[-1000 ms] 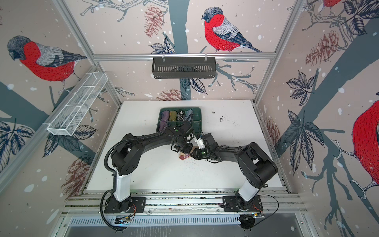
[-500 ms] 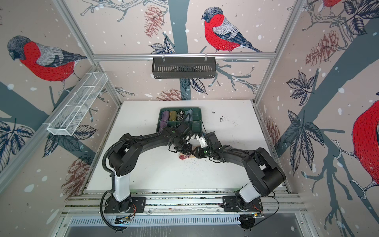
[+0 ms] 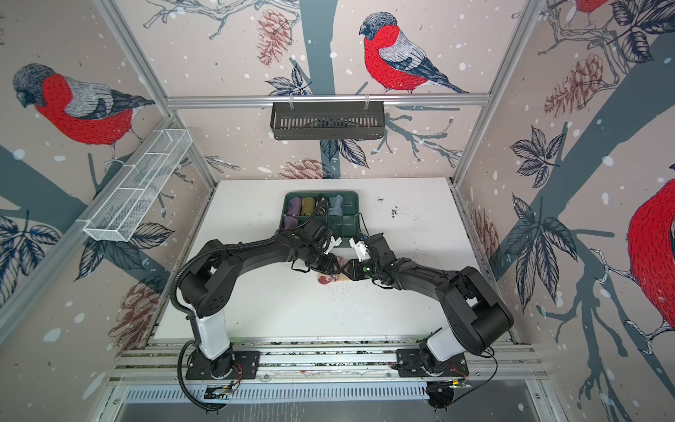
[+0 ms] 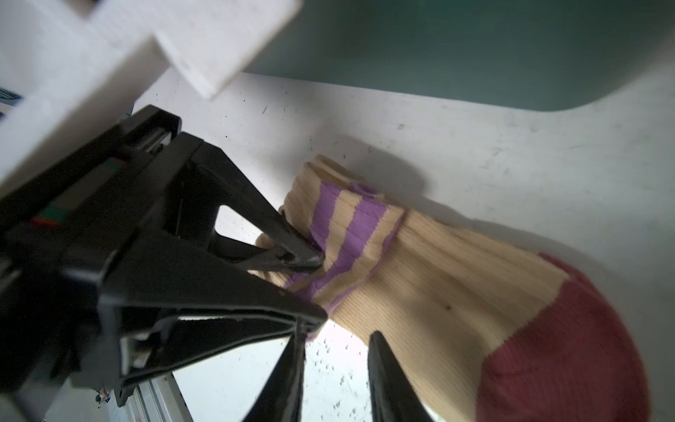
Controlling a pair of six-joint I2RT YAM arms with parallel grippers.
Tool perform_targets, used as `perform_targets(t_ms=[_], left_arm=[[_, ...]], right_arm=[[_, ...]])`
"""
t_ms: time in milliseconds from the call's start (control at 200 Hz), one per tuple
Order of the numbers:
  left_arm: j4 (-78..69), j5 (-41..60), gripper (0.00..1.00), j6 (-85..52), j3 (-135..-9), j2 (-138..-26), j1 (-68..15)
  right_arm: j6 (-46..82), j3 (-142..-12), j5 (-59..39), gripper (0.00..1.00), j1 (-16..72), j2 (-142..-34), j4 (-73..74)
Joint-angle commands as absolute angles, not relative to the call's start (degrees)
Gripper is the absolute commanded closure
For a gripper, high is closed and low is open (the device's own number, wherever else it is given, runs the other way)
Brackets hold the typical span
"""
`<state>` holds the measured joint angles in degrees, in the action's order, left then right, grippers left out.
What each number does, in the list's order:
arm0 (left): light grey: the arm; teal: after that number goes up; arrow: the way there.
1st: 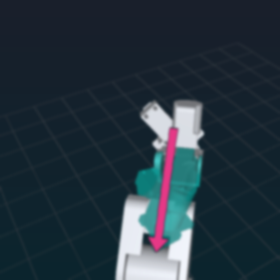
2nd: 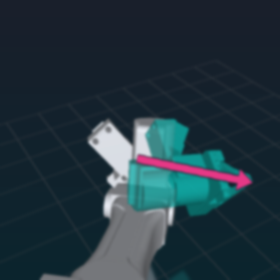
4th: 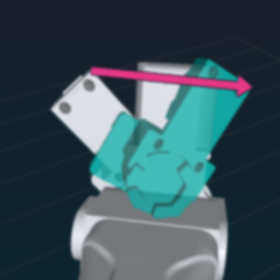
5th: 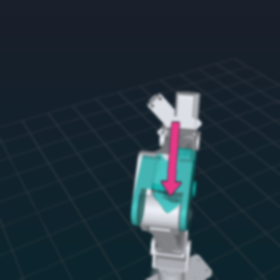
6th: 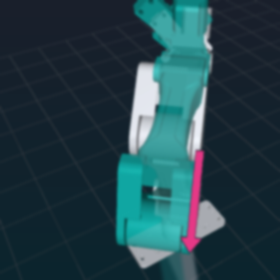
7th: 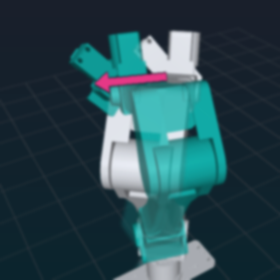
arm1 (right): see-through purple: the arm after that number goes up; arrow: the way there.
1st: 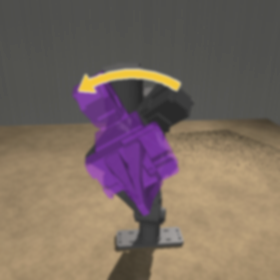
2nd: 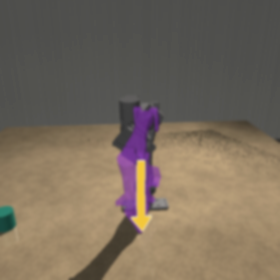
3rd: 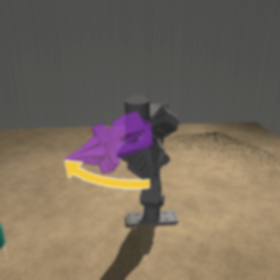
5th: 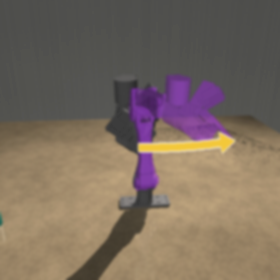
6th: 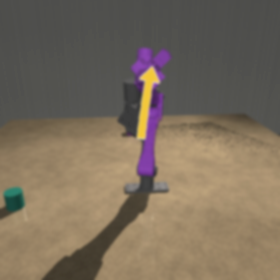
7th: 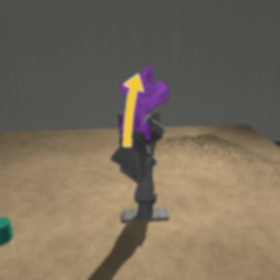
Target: Roll the socks
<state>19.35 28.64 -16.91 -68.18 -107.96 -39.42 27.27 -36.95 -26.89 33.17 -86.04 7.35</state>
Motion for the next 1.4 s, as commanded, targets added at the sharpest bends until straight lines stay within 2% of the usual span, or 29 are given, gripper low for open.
perform_targets(t_ms=[0, 160, 425, 750, 936, 1011, 1091, 1396], left_arm=[[14.7, 32.6, 0.68, -18.2, -67.0, -106.8, -38.8], [12.8, 33.4, 0.74, -18.8, -66.1, -106.2, -38.3], [11.1, 35.5, 1.00, -19.3, -65.2, -105.7, -37.8], [9.5, 34.8, 1.00, -20.3, -63.7, -105.6, -36.8], [8.4, 32.9, 1.00, -21.2, -63.0, -101.6, -35.6], [9.0, 31.4, 0.86, -21.2, -62.8, -99.2, -35.1], [9.6, 30.5, 0.80, -21.2, -62.1, -96.6, -34.3], [7.9, 28.8, 0.80, -22.8, -54.7, -89.8, -28.8]], right_arm=[[28.0, -37.7, -27.0, 0.68, 33.1, -85.7, 7.4], [28.0, -38.4, -26.8, 0.71, 33.2, -85.9, 7.2], [28.3, -40.1, -26.6, 0.76, 33.7, -87.1, 7.2], [28.3, -40.4, -26.7, 0.81, 35.0, -85.7, 6.8], [28.7, -40.1, -26.3, 0.81, 35.5, -84.7, 6.8], [28.5, -40.6, -26.3, 0.81, 36.0, -85.0, 6.4], [28.2, -41.7, -26.1, 0.81, 37.2, -85.6, 5.9], [26.5, -48.0, -24.1, 0.80, 40.9, -89.5, 4.3]])
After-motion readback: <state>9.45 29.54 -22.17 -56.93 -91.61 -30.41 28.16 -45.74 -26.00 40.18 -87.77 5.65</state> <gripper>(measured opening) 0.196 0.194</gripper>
